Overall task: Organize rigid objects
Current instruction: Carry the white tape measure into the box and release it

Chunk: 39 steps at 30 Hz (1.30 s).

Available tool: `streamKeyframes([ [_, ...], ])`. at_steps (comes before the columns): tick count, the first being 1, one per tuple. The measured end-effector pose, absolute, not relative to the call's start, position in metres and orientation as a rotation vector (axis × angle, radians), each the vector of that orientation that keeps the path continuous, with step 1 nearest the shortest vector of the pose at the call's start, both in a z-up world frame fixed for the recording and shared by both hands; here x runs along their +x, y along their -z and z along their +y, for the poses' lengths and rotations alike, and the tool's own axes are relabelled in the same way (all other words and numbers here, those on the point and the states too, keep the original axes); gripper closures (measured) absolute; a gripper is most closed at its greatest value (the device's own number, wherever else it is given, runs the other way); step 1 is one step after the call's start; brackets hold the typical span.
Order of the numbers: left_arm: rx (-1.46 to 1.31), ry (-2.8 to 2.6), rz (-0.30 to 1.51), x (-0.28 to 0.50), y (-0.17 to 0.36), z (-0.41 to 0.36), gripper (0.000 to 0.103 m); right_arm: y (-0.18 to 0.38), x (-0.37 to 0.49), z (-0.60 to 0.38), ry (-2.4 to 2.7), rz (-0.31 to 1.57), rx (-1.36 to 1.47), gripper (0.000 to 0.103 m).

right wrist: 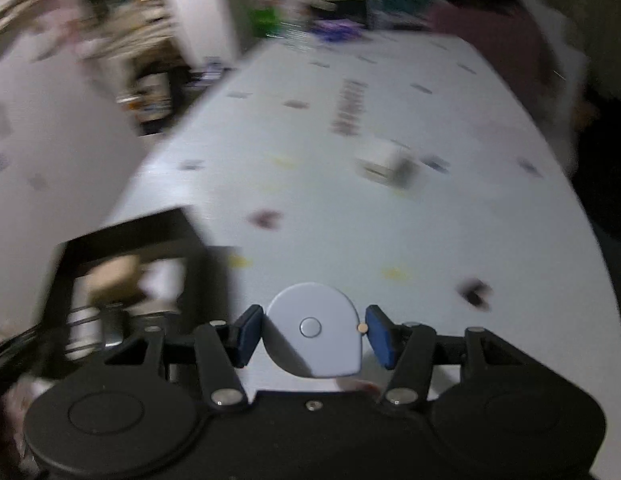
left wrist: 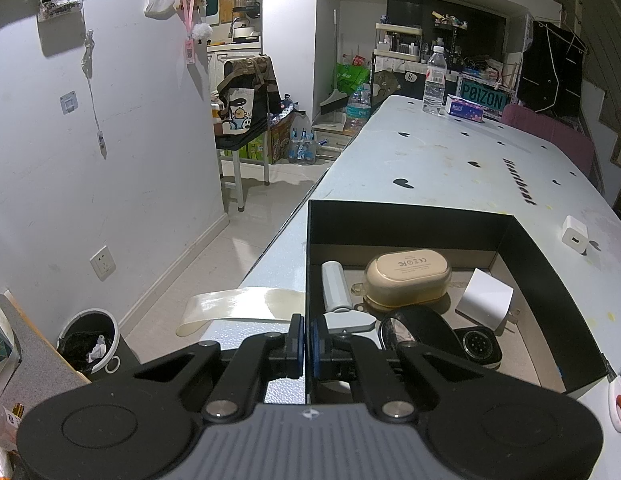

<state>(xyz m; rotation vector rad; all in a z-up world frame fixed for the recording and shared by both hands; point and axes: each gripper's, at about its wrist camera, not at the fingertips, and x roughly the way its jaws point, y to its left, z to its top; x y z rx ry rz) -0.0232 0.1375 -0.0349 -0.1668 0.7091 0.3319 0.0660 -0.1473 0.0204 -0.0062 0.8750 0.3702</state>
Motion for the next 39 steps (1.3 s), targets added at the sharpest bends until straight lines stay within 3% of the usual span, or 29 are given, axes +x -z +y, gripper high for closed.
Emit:
streamKeyframes([
  [12, -0.171, -0.331, 0.708, -0.023, 0.036, 0.139, 0.099, -0.016, 0.054, -0.039, -0.585, 0.918, -0.295, 0.046],
  [21, -0.169, -0.332, 0.708, -0.023, 0.036, 0.138, 0.099, -0.005, 0.065, -0.026, -0.553, 0.993, -0.287, 0.045],
  [25, -0.17, -0.332, 0.708, -0.023, 0.036, 0.139, 0.099, -0.006, 0.063, -0.023, -0.551, 1.0, -0.286, 0.033],
  [39, -0.169, -0.332, 0.708, -0.023, 0.036, 0.138, 0.099, -0.004, 0.062, -0.026, -0.527, 1.003, -0.293, 0.033],
])
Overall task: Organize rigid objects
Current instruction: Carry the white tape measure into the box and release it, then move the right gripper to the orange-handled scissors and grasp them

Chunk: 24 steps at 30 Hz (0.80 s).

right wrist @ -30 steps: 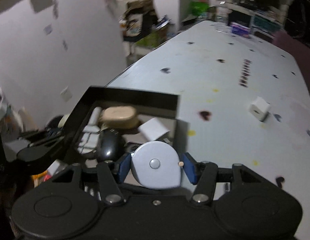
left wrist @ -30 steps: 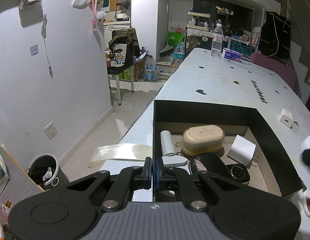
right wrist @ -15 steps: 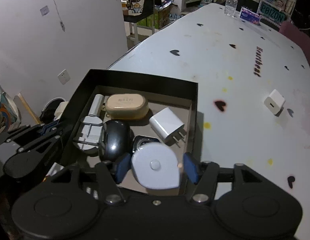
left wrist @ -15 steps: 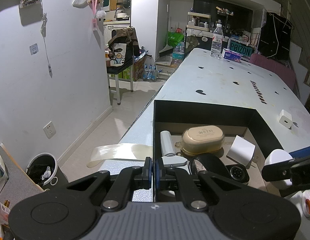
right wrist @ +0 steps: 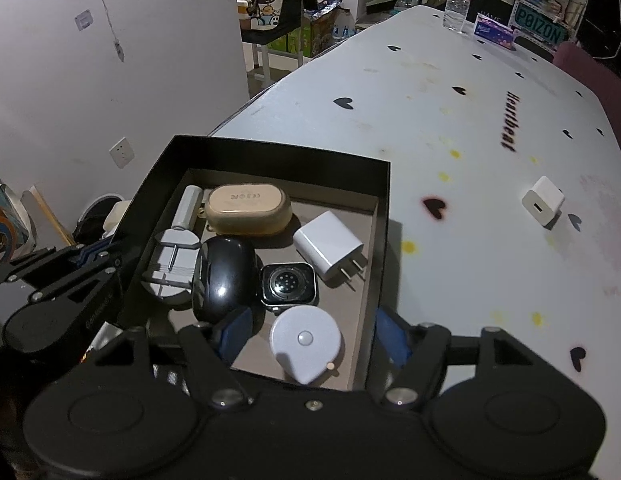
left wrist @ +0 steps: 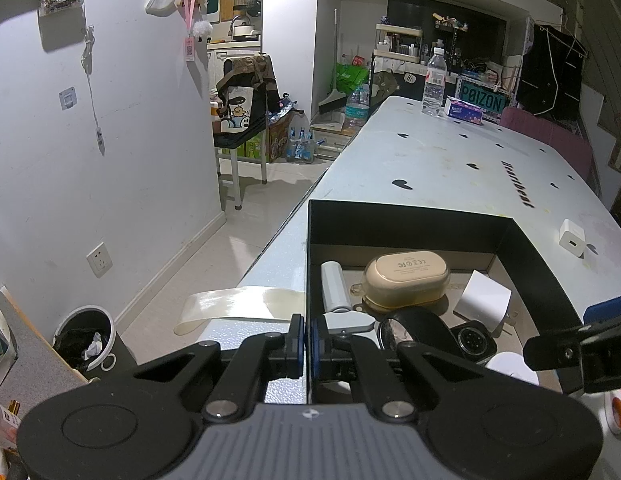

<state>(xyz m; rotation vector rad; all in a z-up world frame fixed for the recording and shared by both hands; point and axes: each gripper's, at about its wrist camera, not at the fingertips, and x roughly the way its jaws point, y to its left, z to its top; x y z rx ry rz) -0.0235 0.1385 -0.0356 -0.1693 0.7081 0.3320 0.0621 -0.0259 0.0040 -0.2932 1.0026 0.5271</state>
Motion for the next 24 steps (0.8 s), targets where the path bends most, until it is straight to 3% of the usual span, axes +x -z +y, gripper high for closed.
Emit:
streamKeyframes([
  [11, -0.17, -0.332, 0.708, -0.023, 0.036, 0.139, 0.099, -0.022, 0.055, -0.037, -0.549, 0.961, -0.243, 0.033],
  [24, -0.168, -0.333, 0.708, -0.024, 0.036, 0.139, 0.099, -0.065, 0.046, -0.113, -0.434, 0.816, -0.097, 0.0],
])
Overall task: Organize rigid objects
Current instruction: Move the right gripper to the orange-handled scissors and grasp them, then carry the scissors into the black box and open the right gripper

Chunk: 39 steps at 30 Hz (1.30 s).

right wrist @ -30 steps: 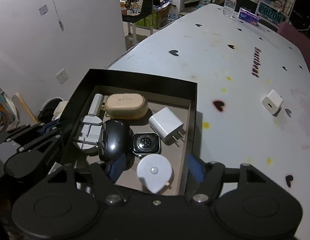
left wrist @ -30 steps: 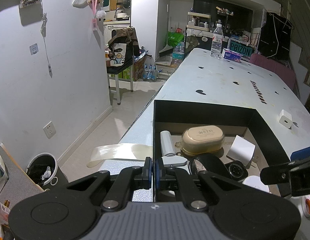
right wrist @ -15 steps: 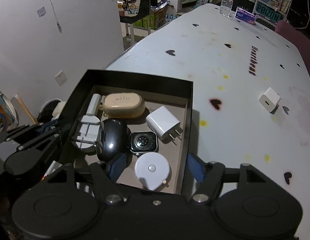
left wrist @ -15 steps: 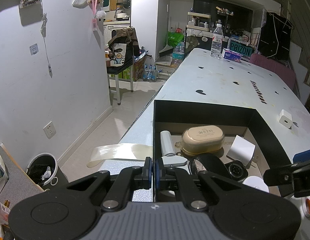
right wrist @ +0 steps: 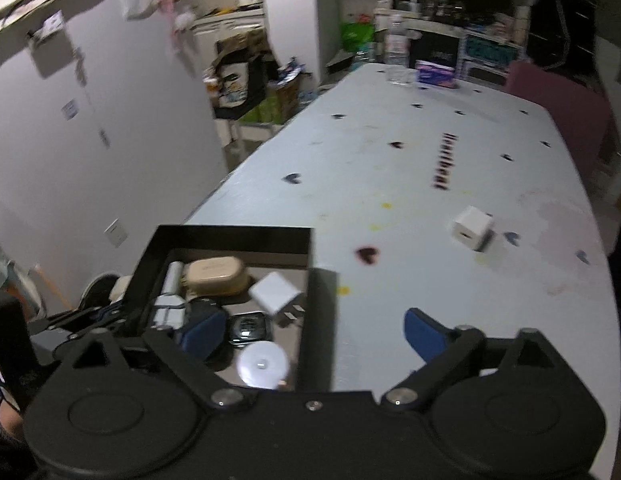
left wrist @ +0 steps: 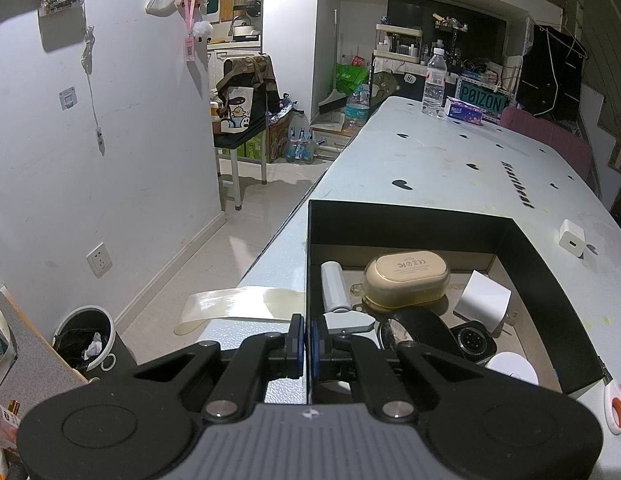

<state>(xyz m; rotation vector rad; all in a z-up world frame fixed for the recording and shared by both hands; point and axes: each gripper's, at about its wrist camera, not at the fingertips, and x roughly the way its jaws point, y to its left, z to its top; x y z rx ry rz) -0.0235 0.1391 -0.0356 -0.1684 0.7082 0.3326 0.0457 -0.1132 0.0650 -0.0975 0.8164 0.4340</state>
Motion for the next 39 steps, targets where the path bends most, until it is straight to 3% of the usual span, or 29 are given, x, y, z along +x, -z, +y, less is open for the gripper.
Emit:
streamKeyframes([
  [4, -0.168, -0.333, 0.708, -0.023, 0.036, 0.139, 0.099, -0.05, 0.049, -0.134, -0.35, 0.813, -0.076, 0.0],
  [14, -0.17, -0.332, 0.708, -0.024, 0.036, 0.139, 0.1, 0.02, 0.064, -0.166, -0.236, 1.016, -0.031, 0.001],
  [18, -0.169, -0.332, 0.708, -0.024, 0.036, 0.138, 0.1, 0.05, 0.077, -0.176, -0.188, 1.129, 0.011, 0.007],
  [21, -0.169, -0.332, 0.708, -0.024, 0.036, 0.139, 0.099, 0.066, 0.083, -0.181, -0.12, 1.194, 0.037, 0.018],
  [26, -0.168, -0.332, 0.708, -0.023, 0.036, 0.138, 0.1, 0.069, 0.079, -0.173, -0.136, 1.164, -0.046, 0.022],
  [32, -0.169, -0.332, 0.708, -0.023, 0.036, 0.139, 0.1, 0.069, 0.067, -0.164, -0.215, 1.138, -0.104, 0.039],
  [39, -0.168, -0.332, 0.708, -0.023, 0.036, 0.139, 0.1, 0.061, 0.063, -0.166, -0.248, 1.094, -0.11, 0.039],
])
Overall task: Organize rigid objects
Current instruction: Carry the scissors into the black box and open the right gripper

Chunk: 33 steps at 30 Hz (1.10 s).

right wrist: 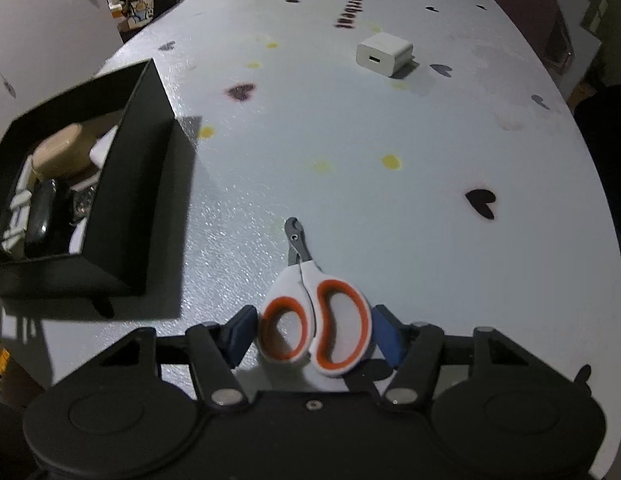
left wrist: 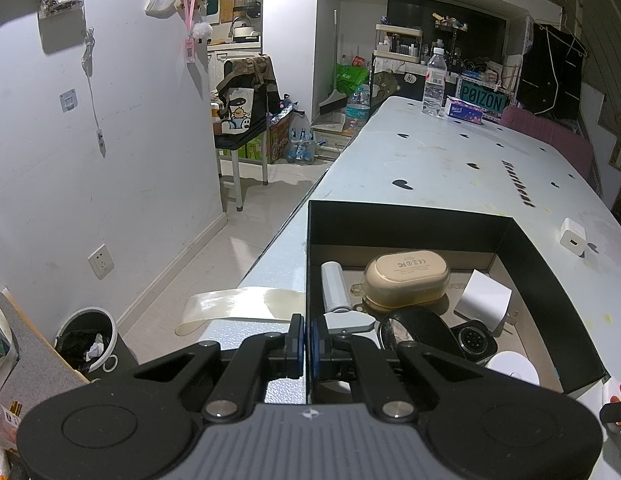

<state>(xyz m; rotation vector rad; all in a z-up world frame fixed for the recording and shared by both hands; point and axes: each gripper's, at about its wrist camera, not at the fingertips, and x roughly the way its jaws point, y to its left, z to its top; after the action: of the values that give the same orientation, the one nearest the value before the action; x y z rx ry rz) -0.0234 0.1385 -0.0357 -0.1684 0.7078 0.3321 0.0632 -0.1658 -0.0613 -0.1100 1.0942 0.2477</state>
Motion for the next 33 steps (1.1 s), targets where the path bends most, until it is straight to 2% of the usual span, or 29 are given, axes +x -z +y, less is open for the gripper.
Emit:
streamKeyframes([
  [13, -0.169, -0.332, 0.708, -0.023, 0.036, 0.139, 0.099, 0.012, 0.061, -0.167, -0.298, 0.941, -0.077, 0.039],
  [20, -0.168, -0.333, 0.708, -0.024, 0.036, 0.138, 0.099, -0.024, 0.054, -0.121, -0.471, 0.855, -0.122, 0.039],
  [33, -0.17, -0.332, 0.708, -0.024, 0.036, 0.136, 0.099, -0.011, 0.068, -0.031, -0.599, 0.913, -0.185, 0.039],
])
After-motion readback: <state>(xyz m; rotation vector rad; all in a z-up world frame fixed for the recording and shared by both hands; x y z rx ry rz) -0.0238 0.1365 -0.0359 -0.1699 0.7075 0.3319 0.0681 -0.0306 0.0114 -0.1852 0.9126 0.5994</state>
